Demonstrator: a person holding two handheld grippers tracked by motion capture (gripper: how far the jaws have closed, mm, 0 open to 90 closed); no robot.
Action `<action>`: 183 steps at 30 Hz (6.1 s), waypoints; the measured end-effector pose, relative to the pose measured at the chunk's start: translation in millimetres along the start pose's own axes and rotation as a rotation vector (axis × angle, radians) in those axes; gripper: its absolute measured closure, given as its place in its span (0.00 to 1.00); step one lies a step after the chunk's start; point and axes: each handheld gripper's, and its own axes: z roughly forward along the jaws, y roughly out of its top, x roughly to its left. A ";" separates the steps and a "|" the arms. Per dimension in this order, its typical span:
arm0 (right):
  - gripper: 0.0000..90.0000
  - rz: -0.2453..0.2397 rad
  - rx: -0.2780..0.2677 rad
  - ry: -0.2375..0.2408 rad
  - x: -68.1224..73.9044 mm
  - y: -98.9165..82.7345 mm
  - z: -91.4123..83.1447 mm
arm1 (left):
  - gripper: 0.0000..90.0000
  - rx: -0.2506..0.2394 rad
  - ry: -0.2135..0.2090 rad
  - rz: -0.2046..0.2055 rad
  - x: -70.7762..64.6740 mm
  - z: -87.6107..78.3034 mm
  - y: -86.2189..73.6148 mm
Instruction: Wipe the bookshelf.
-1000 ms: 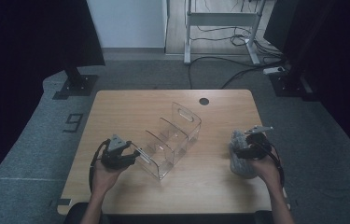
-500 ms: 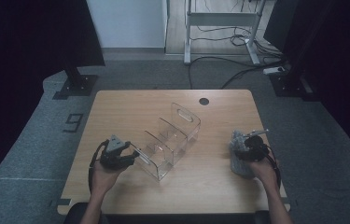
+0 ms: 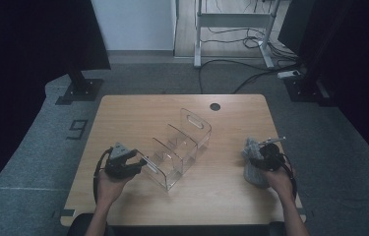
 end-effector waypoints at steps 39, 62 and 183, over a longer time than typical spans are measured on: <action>0.67 -0.107 -0.236 0.159 55.4 48.0 -25.8 | 0.50 0.014 -0.069 0.058 -5.4 -10.0 -5.5; 0.69 -0.202 -0.260 0.210 91.4 68.0 3.8 | 0.50 0.014 -0.076 0.062 -5.3 -9.8 -5.4; 0.71 -0.482 -0.176 0.387 195.2 49.4 -19.9 | 0.48 -0.012 0.047 0.015 7.2 0.2 0.0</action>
